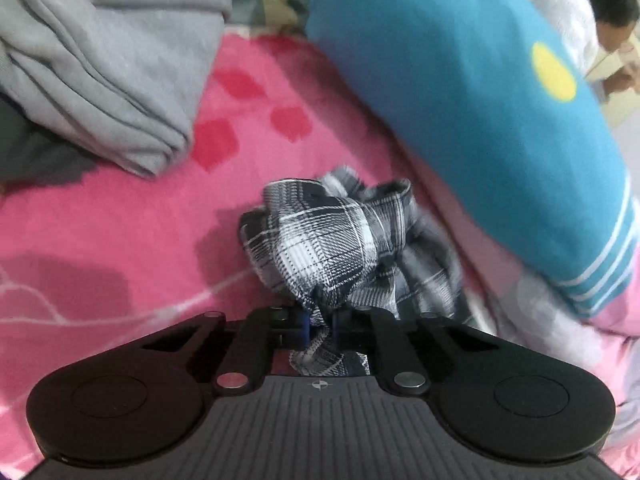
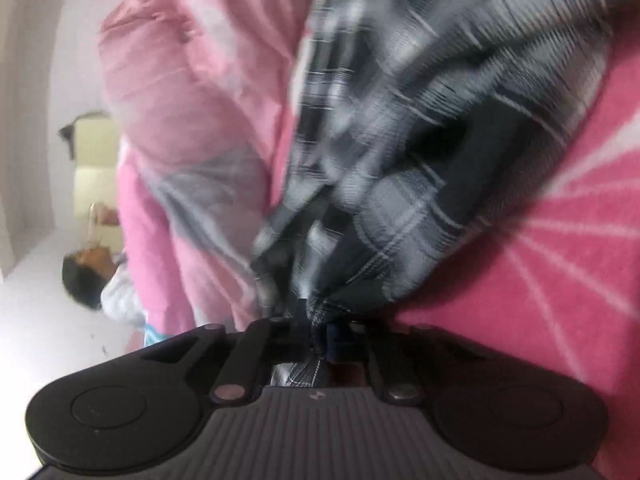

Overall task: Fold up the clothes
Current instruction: 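Lift the held plaid pants with both grippers and carry them toward the clothes pile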

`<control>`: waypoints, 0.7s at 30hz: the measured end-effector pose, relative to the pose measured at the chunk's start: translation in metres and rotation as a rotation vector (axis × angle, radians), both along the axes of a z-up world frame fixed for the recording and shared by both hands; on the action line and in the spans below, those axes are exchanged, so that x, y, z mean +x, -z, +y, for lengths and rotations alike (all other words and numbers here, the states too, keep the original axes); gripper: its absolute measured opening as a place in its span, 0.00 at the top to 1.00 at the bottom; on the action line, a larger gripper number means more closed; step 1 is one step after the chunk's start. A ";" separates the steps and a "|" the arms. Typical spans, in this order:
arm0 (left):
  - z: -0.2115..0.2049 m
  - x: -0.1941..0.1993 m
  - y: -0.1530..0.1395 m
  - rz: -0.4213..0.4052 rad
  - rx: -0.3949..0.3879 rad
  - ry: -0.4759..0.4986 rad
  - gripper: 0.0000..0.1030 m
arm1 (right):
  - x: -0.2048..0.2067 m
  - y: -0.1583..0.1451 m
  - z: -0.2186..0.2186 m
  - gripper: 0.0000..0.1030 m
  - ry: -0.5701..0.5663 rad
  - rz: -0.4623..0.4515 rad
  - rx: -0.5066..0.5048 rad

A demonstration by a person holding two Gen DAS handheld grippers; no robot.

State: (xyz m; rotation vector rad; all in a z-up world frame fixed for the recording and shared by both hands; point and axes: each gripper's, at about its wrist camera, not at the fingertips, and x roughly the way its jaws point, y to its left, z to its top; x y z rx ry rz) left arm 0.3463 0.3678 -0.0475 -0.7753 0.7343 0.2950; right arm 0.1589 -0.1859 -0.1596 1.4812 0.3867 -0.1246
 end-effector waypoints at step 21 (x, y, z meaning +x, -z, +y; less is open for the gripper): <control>0.078 -0.137 -0.014 0.104 0.018 0.005 0.94 | -0.098 -0.026 0.029 0.95 -0.230 0.008 0.022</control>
